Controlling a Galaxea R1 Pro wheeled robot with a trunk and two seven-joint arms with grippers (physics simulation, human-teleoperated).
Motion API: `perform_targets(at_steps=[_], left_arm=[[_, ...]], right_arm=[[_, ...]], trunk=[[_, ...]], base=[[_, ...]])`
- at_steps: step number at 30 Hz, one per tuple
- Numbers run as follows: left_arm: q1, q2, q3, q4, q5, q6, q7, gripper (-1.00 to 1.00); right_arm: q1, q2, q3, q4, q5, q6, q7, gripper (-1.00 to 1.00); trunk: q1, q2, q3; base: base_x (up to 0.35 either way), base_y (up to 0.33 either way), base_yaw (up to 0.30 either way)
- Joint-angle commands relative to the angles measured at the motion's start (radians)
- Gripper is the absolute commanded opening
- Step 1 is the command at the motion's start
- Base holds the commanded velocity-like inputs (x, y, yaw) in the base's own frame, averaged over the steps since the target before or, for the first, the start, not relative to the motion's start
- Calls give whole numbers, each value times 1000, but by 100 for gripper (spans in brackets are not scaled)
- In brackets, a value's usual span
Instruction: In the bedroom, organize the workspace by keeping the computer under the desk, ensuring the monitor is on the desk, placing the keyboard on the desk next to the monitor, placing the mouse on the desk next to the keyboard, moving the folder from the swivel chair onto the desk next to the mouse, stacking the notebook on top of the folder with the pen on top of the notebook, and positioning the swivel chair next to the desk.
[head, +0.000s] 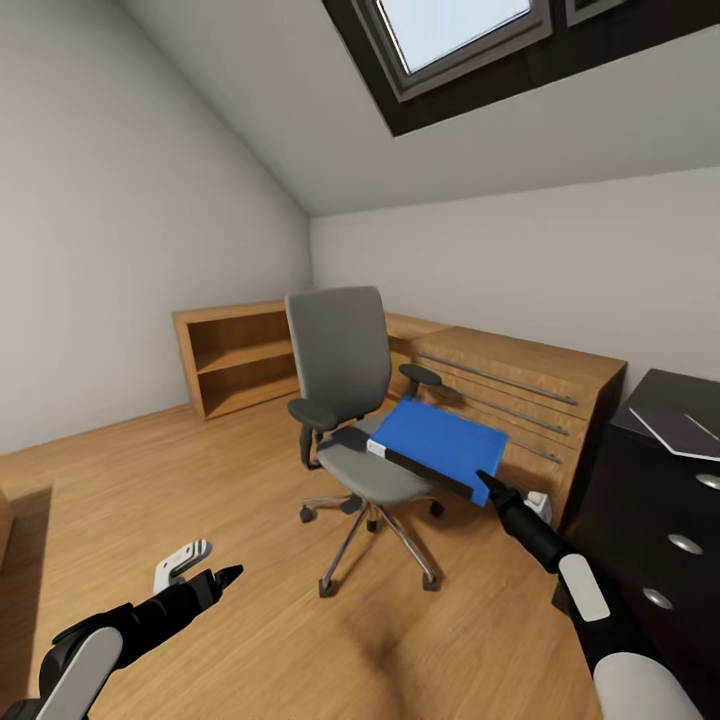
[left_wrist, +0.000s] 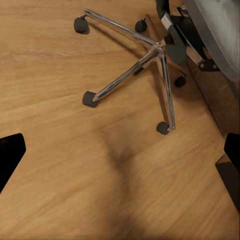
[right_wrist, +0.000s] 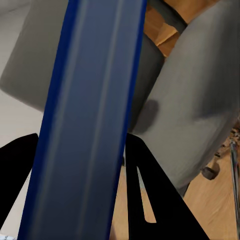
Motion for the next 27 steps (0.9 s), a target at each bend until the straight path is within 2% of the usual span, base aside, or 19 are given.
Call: perform_targets(at_steps=[1,4,9,12,27], left_arm=[[-1,1,-2,0,11,0,10,100],[-1,-2,-4,15,11,0,10,100],[-1,-26,-2,43,5,-1,8,100],[-1,-32,-1,46,4,-1,8,100],[-1,-36,-2,48,4,-18,9,100]], right_arm=[[-1,0,-3,-3,-5,9,4,-100],[-1,0,-2,-12,-5,10,8,-100],[-1,0,-3,-20,-6,11,12,-100],[-1,0,-3,-21,-6,11,25,-100],[11,-1,-3,-21,-5,11,54,-100]], trunk=[[-4,7,2],[-16,28,12],[-35,63,27],[-46,84,37],[-104,189,84]], base=[[-13,-6,0],[-6,-3,0],[-1,-1,0],[0,0,0],[0,0,0]])
